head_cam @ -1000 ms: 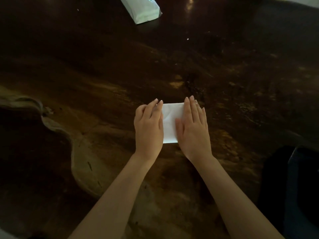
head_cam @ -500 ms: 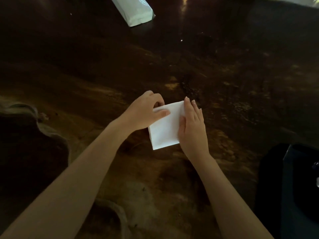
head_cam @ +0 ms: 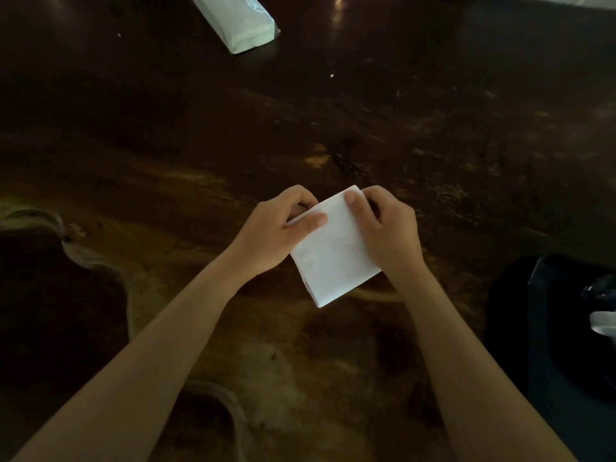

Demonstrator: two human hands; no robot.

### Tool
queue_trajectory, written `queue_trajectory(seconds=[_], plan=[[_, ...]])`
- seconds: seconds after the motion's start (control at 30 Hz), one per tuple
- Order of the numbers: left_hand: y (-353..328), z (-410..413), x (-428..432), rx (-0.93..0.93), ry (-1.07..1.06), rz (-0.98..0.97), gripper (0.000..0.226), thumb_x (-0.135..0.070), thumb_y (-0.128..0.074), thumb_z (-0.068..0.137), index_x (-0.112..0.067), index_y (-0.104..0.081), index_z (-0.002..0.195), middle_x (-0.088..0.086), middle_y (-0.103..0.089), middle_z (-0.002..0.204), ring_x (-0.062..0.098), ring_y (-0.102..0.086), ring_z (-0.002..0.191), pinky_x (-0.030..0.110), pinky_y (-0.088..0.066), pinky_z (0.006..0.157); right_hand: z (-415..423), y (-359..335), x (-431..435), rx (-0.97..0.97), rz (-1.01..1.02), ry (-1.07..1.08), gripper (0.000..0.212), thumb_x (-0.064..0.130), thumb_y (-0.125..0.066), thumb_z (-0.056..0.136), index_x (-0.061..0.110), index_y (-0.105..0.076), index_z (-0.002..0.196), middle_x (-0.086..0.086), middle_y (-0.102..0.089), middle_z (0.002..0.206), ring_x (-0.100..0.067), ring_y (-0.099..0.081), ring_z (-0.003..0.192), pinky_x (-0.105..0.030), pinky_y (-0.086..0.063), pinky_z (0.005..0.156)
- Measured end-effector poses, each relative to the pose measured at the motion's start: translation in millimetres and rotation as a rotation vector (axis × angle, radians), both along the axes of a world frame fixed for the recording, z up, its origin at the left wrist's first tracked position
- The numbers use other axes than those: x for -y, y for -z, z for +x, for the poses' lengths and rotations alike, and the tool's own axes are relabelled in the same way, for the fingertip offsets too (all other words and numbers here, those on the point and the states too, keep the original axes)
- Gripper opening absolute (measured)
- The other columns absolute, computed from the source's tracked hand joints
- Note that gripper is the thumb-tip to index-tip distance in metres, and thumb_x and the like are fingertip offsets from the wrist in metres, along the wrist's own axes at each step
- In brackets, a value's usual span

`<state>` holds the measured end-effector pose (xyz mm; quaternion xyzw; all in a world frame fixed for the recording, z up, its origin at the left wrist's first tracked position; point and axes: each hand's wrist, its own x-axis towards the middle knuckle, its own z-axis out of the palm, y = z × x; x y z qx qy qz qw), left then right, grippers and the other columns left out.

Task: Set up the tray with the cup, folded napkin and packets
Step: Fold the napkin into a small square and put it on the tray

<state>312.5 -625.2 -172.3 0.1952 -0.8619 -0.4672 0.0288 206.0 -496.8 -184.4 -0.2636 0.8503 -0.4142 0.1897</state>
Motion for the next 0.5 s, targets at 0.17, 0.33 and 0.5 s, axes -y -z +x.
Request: queue_trajectory(seconds=[0.17, 0.33, 0.5], plan=[[-19.7, 2.1, 1.5, 0.321, 0.111, 0.391, 0.021, -0.041, -0.049, 0.089, -0.026, -0.057, 0.101, -0.003, -0.064, 0.095, 0.013, -0.063, 0.086, 0.025, -0.05, 0.07, 5.8, -6.3, -8.0, -0.171, 0.001, -0.125, 0.024, 0.036, -0.049, 0.093, 0.017, -0.059, 0.083, 0.005, -0.06, 0.073, -0.011, -0.058, 0.067, -0.024, -0.047, 0.058], [-25.6, -6.7, -23.4, 0.212, 0.035, 0.329, 0.024, -0.04, -0.042, 0.094, -0.027, -0.053, 0.11, -0.003, -0.062, 0.098, 0.014, -0.062, 0.087, 0.029, -0.052, 0.073, -0.3, -17.4, -18.7, -0.193, -0.067, 0.1, 0.025, 0.035, -0.041, 0.096, 0.021, -0.061, 0.099, 0.015, -0.058, 0.077, -0.001, -0.057, 0.072, -0.017, -0.045, 0.061], [-16.3, 0.5, -56.1, -0.02, -0.376, 0.56, 0.018, -0.044, -0.039, 0.094, -0.036, -0.047, 0.108, -0.006, -0.061, 0.097, 0.012, -0.063, 0.084, 0.03, -0.055, 0.071, 24.5, -17.4, -37.8, 0.499, -0.031, 0.41, 0.042, 0.057, -0.034, 0.09, 0.021, -0.05, 0.105, 0.012, -0.053, 0.083, -0.004, -0.055, 0.075, -0.02, -0.045, 0.054]])
